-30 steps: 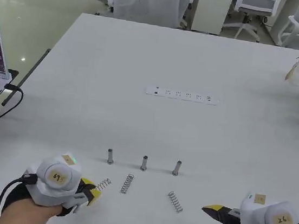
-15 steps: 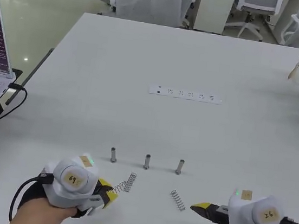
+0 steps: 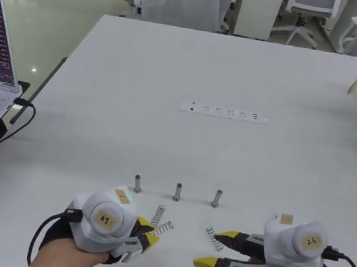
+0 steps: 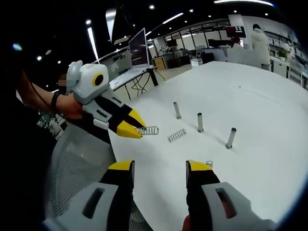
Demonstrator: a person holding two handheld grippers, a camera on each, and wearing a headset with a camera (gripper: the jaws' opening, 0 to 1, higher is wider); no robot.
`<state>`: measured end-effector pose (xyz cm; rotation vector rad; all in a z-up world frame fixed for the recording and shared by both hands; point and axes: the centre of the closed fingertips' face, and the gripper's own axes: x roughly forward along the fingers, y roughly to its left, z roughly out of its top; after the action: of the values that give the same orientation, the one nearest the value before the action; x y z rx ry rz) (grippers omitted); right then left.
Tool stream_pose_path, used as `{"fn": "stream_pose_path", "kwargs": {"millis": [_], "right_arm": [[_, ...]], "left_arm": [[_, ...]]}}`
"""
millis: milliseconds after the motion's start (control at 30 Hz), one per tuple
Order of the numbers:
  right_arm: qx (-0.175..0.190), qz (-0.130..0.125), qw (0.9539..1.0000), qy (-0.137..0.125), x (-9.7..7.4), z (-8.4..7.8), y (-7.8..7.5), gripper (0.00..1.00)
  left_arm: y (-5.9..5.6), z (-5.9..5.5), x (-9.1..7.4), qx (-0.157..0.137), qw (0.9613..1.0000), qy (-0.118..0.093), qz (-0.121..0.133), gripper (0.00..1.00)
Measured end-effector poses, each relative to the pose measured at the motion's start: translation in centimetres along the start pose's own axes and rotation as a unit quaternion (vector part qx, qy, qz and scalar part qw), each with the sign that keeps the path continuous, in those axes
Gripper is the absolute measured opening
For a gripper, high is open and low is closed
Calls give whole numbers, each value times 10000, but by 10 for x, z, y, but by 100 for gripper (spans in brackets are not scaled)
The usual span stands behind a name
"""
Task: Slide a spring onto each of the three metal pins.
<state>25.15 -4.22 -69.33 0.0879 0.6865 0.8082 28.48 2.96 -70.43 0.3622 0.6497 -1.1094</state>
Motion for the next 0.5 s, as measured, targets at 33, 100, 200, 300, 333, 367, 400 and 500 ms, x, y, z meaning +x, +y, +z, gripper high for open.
{"fn": "stream_pose_path", "kwargs": {"millis": [33, 100, 200, 300, 333, 367, 400, 500], "right_arm": [[43, -1, 10000, -50, 1, 2, 0, 40], [189, 30, 9996, -202, 3, 8, -1, 38], [268, 76, 9990, -346, 6, 14, 0, 34], [332, 157, 9984, -440, 10, 20, 3, 30], [362, 188, 9981, -457, 11, 22, 4, 30], [380, 224, 9979, -469, 12, 23, 5, 30], [385, 235, 9979, -468, 13, 23, 5, 29], [375, 317, 9980, -404, 17, 22, 8, 28]], "left_arm": [[-1, 1, 0, 4, 10000, -8, -10, 2], [-4, 3, 0, 34, 10000, -24, -32, 2], [-8, 6, 0, 69, 9999, -50, -71, 2], [-13, 9, 0, 118, 9998, -71, -114, 2], [-15, 10, 0, 122, 9998, -85, -138, 2], [-17, 11, 0, 129, 9997, -94, -158, 2], [-20, 11, 1, 176, 9996, -99, -179, 2], [-25, 13, 3, 211, 9994, -116, -237, 2]]}}
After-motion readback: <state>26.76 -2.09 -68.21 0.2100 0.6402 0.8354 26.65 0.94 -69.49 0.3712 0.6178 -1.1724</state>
